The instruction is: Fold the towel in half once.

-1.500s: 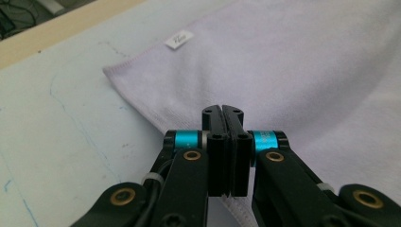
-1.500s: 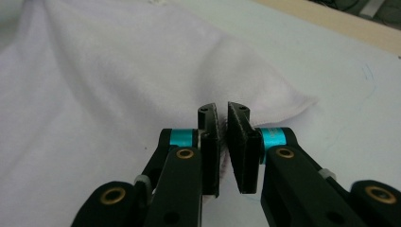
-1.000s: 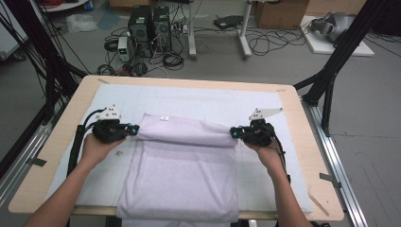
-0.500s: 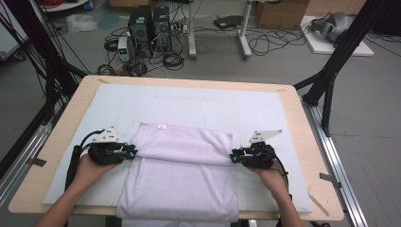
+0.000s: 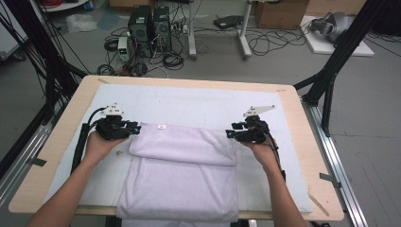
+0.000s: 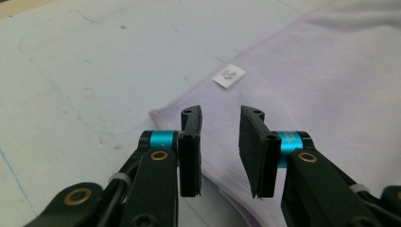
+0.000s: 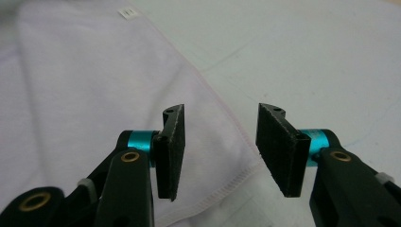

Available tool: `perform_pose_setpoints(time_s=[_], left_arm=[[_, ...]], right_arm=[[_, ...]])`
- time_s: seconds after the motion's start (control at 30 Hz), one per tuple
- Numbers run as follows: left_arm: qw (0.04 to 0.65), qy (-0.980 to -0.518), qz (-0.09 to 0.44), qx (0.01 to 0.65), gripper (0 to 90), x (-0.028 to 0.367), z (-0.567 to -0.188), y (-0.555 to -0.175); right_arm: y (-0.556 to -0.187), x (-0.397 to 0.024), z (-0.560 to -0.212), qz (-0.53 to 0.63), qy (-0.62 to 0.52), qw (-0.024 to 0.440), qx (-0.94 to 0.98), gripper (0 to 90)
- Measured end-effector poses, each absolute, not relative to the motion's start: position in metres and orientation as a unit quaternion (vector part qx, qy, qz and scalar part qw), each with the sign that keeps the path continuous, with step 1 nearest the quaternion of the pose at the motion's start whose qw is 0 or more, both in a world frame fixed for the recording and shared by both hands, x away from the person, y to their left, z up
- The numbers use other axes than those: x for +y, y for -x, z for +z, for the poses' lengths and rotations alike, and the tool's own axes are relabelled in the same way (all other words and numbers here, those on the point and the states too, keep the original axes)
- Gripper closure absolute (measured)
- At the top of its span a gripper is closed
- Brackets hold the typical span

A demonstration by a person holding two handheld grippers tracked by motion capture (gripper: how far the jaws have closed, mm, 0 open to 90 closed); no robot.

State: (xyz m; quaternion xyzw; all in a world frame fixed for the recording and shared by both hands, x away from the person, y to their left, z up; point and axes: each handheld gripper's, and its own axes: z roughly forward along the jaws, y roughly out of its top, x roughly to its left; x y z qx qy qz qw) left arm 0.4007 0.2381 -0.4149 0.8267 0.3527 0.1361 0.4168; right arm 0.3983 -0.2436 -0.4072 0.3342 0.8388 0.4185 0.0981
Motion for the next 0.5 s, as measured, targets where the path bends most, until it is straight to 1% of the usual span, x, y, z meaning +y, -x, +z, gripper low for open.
perform_pose_setpoints(time_s=[0.07, 0.13, 0.23, 0.33, 0.37, 0.4, 0.47, 0.5], left_arm=[[0.404, -0.830, 0.139, 0.359, 68.4, 0.234, -0.420, -0.408], [0.400, -0.830, 0.138, 0.364, 65.9, 0.232, -0.426, -0.414], [0.383, -0.831, 0.140, 0.379, 60.6, 0.231, -0.434, -0.419], [0.368, -0.835, 0.137, 0.386, 58.3, 0.232, -0.440, -0.422], [0.368, -0.832, 0.140, 0.390, 58.8, 0.232, -0.440, -0.421], [0.365, -0.833, 0.145, 0.389, 61.4, 0.232, -0.440, -0.421], [0.365, -0.837, 0.146, 0.380, 69.7, 0.229, -0.440, -0.420], [0.363, -0.838, 0.148, 0.378, 73.6, 0.227, -0.440, -0.419]], right_arm=[[-0.404, -0.241, -0.416, 0.403, -0.342, 0.093, 0.844, 49.5], [-0.408, -0.240, -0.423, 0.388, -0.349, 0.089, 0.848, 49.3], [-0.410, -0.241, -0.430, 0.384, -0.358, 0.095, 0.846, 49.4], [-0.410, -0.242, -0.436, 0.360, -0.364, 0.105, 0.853, 49.4], [-0.410, -0.242, -0.438, 0.349, -0.367, 0.107, 0.856, 49.6], [-0.409, -0.242, -0.440, 0.348, -0.364, 0.113, 0.856, 50.4], [-0.406, -0.241, -0.442, 0.355, -0.366, 0.126, 0.851, 53.7], [-0.405, -0.241, -0.442, 0.356, -0.368, 0.128, 0.850, 57.4]])
